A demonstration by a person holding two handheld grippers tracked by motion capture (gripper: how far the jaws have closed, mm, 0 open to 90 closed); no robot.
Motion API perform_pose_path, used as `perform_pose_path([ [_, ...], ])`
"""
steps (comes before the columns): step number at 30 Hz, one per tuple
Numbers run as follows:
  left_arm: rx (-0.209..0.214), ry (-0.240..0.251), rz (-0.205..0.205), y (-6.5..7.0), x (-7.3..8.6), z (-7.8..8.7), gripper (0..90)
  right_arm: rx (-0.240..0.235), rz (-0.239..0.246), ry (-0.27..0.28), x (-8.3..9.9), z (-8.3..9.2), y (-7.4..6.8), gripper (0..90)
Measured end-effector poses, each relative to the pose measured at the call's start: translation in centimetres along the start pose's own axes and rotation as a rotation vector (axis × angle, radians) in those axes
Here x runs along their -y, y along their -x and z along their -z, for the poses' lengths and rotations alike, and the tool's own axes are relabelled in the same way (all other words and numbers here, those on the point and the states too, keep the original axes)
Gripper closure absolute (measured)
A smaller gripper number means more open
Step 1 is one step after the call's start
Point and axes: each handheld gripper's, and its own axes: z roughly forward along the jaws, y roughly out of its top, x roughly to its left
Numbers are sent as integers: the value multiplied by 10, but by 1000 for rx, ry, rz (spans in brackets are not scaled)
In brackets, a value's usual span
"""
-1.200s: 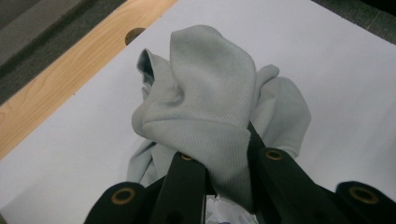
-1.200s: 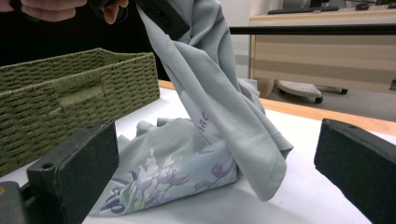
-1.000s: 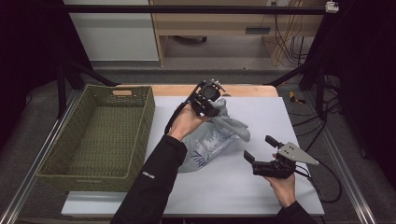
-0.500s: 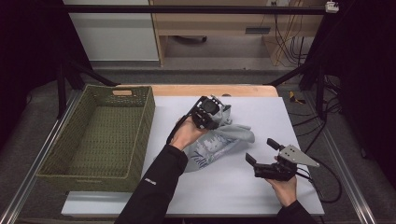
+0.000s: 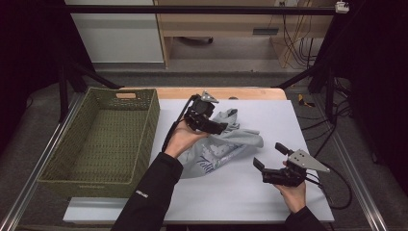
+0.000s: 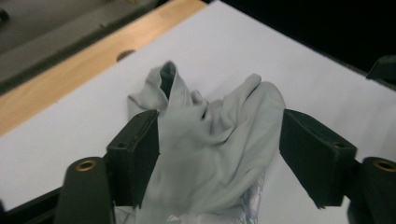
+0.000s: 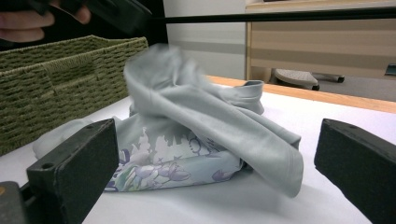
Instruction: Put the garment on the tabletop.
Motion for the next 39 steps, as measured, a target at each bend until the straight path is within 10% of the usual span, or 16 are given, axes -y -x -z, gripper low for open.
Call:
perform_pose_path([
  [4,-11,141,13,0,14,15,206,0,9,-6,-1,2,1,4],
  [18,-19,325,29,9,83,40,49,-6,6,3,-1,4,3,4],
  [28,-11,422,36,17,136,47,43,-13,12,3,1,2,3,3],
  [39,-38,414,73,10,166,48,42,-16,6,-8,2,2,3,2],
])
